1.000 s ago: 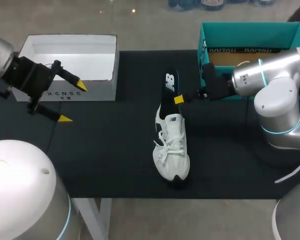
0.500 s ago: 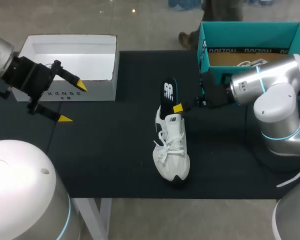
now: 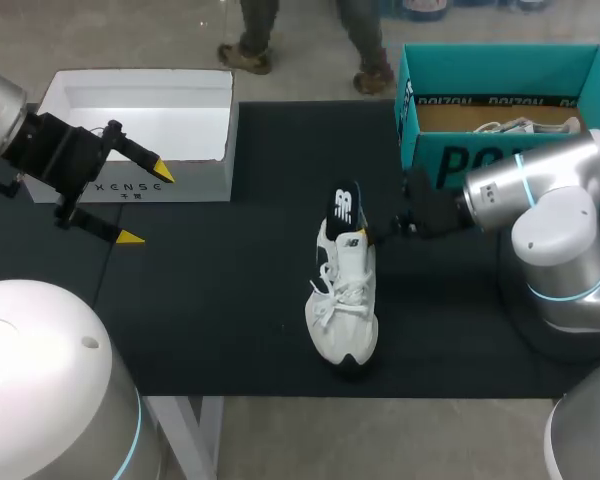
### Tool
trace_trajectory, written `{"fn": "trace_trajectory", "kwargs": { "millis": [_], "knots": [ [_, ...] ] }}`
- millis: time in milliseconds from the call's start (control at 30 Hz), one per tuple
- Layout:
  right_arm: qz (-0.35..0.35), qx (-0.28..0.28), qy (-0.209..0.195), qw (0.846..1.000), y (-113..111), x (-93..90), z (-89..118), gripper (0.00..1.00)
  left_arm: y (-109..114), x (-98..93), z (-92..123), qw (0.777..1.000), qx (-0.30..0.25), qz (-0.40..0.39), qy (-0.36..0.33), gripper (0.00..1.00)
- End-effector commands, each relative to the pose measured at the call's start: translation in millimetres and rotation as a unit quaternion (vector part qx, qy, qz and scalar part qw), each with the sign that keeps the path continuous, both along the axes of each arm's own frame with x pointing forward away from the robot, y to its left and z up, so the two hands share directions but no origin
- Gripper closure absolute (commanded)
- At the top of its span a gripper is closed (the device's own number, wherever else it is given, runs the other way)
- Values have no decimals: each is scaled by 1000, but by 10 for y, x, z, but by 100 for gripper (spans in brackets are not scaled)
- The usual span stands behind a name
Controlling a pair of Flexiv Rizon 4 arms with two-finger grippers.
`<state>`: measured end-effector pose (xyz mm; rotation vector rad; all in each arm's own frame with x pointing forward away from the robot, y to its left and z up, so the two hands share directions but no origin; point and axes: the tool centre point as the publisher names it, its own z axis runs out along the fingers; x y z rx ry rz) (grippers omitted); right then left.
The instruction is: Take the shoe out of the shoebox, open the shoe tongue, remove and reinsert the insole, then place the shoe into the shoebox
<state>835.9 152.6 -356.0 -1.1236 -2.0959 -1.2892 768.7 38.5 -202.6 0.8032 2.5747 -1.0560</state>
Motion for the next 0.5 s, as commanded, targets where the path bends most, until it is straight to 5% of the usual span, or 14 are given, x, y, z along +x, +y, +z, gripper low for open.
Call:
{"fn": "trace_trajectory", "kwargs": {
  "millis": [33,167,300,433,500],
  "knots": [
    [3,-5,-7,1000,49,117,42,35,2,-7,4,1000,2,0,0,0],
    [3,-10,-22,1000,70,298,122,30,2,-7,4,1000,2,0,0,0],
    [4,-14,-34,999,86,432,167,39,2,-7,4,1000,2,0,0,0],
    [-1,-18,-43,999,66,535,197,65,2,-7,4,1000,2,0,0,0],
    [-6,-17,-46,999,49,561,221,100,2,-7,4,1000,2,0,0,0]
  ]
}}
